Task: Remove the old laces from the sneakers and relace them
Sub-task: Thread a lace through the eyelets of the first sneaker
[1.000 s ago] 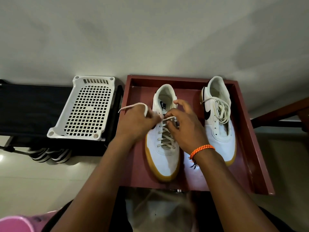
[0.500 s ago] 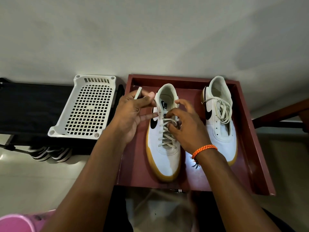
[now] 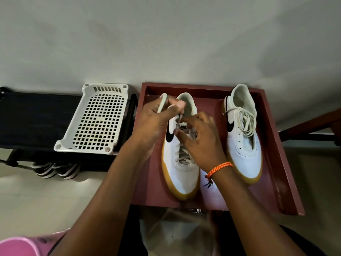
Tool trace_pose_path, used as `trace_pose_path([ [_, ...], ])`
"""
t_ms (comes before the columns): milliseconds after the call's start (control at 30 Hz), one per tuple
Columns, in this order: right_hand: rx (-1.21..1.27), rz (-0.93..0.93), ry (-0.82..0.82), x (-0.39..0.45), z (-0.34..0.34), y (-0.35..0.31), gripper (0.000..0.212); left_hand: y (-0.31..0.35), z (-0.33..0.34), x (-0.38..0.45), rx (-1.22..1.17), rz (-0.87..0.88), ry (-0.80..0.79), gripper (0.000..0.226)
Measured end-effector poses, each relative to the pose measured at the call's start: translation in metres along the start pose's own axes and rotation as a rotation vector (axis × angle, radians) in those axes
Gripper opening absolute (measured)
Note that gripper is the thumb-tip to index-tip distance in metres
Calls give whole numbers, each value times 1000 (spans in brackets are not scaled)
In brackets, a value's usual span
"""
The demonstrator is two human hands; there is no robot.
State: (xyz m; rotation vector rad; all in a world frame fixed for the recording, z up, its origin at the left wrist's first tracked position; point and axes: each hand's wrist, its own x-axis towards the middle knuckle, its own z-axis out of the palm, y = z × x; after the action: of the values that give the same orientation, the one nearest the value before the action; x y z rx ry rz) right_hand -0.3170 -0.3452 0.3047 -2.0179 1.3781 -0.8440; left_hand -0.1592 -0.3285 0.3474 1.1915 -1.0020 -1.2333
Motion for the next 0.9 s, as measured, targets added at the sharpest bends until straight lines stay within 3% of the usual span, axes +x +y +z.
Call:
trace_pose_path([
  [67, 144, -31, 15, -2, 2, -6, 3, -1, 6, -2, 102, 20, -76, 15],
  [167, 182, -10, 120, 0, 1, -4, 16, -2, 13, -3, 200, 24, -120, 28],
  [333, 397, 123, 343, 13, -17, 10, 11, -5, 19, -9, 293, -10, -109, 53],
  [500, 749, 347, 504, 23, -37, 25, 7, -6, 18, -3, 238, 13, -53, 56],
  [600, 936, 450, 533, 23, -41, 30, 3, -2, 9, 2, -26, -16, -18, 60],
  [767, 1047, 558, 541, 22, -43, 30, 9, 8, -16, 4, -410, 12, 173, 56],
  [900, 1055, 588, 543, 22, -41, 29, 9, 2, -25, 9, -252, -107, 558, 39],
])
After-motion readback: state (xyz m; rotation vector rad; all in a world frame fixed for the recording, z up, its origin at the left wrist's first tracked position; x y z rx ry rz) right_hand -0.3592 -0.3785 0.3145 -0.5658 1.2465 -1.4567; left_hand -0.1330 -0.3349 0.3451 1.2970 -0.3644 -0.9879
